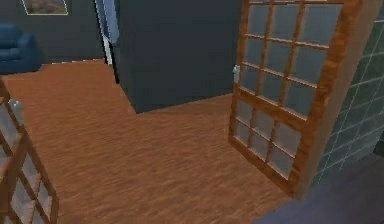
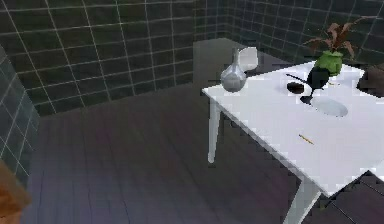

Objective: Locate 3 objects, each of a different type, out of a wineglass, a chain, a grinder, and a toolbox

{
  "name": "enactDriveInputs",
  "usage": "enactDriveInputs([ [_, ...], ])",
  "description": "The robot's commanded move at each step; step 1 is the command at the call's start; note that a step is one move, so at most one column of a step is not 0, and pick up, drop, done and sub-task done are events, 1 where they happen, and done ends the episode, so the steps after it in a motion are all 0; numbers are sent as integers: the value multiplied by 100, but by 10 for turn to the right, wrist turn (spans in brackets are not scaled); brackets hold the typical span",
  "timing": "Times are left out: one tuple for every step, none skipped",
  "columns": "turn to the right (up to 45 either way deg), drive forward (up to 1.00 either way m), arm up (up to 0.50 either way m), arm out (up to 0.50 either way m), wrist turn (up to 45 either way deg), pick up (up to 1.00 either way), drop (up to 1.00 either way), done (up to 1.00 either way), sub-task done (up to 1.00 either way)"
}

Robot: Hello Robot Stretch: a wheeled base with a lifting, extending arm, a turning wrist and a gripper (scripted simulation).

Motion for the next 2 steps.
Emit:
enactDriveInputs([
  [0, 30, 0, 0, 0, 0, 0, 0, 0],
  [-240, 0, 0, 0, 0, 0, 0, 0, 0],
])
